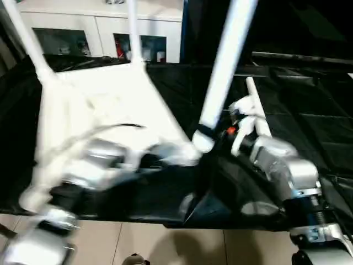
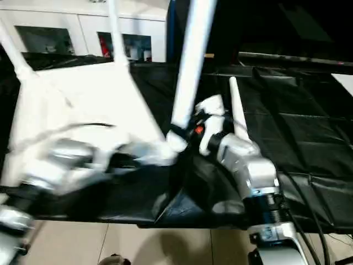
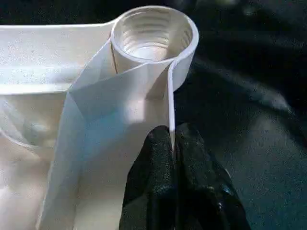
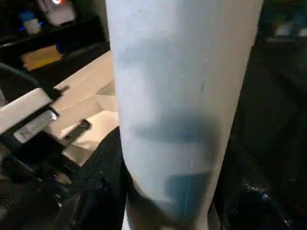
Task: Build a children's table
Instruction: Pick table leg, then insert table leg to table base
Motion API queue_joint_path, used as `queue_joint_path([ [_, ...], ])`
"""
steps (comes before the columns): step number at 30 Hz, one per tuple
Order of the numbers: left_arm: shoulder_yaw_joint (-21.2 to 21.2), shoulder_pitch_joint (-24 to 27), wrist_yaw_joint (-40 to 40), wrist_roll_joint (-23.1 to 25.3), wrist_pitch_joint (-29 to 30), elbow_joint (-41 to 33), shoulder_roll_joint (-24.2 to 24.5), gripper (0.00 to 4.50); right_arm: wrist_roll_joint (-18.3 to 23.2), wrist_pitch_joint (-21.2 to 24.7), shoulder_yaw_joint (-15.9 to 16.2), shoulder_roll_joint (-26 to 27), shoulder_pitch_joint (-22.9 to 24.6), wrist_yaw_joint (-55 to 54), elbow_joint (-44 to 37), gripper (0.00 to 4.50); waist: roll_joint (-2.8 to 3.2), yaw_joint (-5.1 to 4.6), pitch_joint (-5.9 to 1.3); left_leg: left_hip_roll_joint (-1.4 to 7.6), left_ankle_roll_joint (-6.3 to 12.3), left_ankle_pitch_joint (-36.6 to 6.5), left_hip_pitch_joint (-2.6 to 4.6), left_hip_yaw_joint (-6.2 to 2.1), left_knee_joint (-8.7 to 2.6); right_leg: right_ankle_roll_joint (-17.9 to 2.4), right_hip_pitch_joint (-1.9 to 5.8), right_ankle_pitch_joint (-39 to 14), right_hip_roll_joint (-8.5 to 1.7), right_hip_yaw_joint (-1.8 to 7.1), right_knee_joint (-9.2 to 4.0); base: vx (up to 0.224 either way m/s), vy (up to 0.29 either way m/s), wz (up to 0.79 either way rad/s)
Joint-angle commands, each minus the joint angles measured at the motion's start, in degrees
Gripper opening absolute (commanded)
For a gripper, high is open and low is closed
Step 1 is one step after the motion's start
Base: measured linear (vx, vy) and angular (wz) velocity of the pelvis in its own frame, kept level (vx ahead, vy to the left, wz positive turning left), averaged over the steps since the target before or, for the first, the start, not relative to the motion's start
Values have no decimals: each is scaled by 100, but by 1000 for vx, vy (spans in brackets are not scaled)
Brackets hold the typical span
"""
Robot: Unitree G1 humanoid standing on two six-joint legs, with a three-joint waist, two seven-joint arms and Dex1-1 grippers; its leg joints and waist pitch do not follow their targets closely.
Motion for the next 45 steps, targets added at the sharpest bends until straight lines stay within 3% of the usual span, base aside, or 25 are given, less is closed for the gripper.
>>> queue_joint_path([
  [1, -40, -135, 98, -25, -5, -160, -182, 0, -51, -72, -23, 6, -118, 17, 34, 191, 34, -18, -469, 105, -157, -1355, 134, -17, -378, -1182, 289, -572, -368, 253, -452, 0, 0, 0],
  [5, -85, -150, 218, 156, 55, -133, -178, 0, -267, -316, 126, -39, -246, 103, 356, 191, 61, -43, -455, 110, -255, -1636, 151, -40, -404, -1013, 270, -1137, -375, 251, -506, 0, 0, 0],
  [11, 0, -98, 150, 157, 41, -224, -58, 0, -359, -418, 218, -126, -329, 228, 645, 191, 38, -51, -474, 103, -194, -1493, 137, -37, -389, -1093, 284, -825, -361, 245, -476, 0, 0, 0],
  [25, 80, 105, -97, 17, -44, -544, 52, 0, -632, -1004, 223, -18, -689, 405, 1900, 191, 37, -68, -467, 110, -138, -1500, 142, -21, -382, -1208, 267, -824, -370, 244, -472, 0, 0, 0],
  [36, 140, 105, -109, 45, 3, -530, 43, 0, -664, -867, 493, -39, -897, 1138, 2410, 191, 36, -67, -460, 115, -91, -1525, 139, -23, -391, -1243, 272, -827, -359, 237, -468, 0, 0, 0],
  [45, 129, 121, -187, 38, 44, -613, 82, 0, -777, -1093, 417, 26, -1000, 1096, 2723, 191, 53, -63, -465, 119, -115, -1581, 142, -28, -396, -1262, 263, -872, -368, 237, -471, 0, 0, 0],
])
